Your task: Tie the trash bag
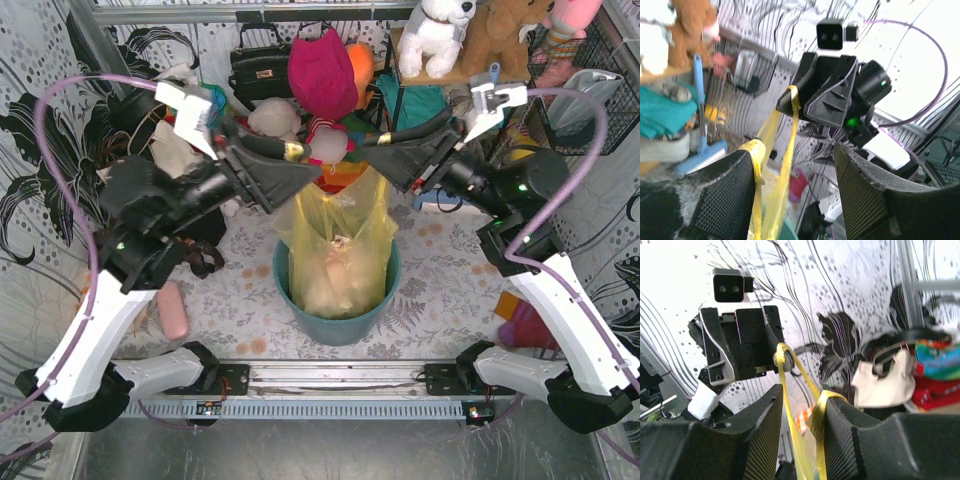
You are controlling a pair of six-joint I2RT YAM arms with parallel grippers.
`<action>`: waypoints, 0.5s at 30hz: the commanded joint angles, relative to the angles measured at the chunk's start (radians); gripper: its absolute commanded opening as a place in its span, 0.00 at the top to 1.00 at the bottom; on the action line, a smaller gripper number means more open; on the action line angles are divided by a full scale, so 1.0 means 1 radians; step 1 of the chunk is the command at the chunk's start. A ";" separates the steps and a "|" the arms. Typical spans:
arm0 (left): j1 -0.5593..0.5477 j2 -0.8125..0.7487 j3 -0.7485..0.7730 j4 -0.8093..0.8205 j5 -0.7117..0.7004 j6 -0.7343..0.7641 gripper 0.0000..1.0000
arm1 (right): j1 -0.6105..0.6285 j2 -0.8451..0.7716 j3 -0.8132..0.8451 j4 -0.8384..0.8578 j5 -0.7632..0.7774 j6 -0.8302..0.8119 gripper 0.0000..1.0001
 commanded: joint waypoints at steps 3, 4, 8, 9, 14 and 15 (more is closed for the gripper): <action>0.002 -0.032 0.081 0.000 -0.058 0.016 0.33 | 0.003 -0.044 0.045 0.162 0.043 0.013 0.64; 0.003 -0.041 0.061 0.006 -0.051 0.011 0.32 | 0.003 -0.059 0.023 0.155 0.055 0.009 0.64; 0.002 -0.060 0.005 -0.036 -0.087 0.012 0.32 | 0.004 -0.115 -0.088 0.096 0.130 -0.008 0.64; 0.002 -0.062 -0.006 -0.054 -0.099 0.015 0.32 | 0.004 -0.125 -0.109 0.070 0.146 -0.014 0.63; 0.003 -0.066 -0.041 -0.152 -0.118 0.013 0.29 | 0.005 -0.154 -0.189 -0.004 0.159 -0.023 0.52; 0.003 -0.064 -0.039 -0.178 -0.118 0.013 0.29 | 0.004 -0.153 -0.192 -0.019 0.150 -0.024 0.50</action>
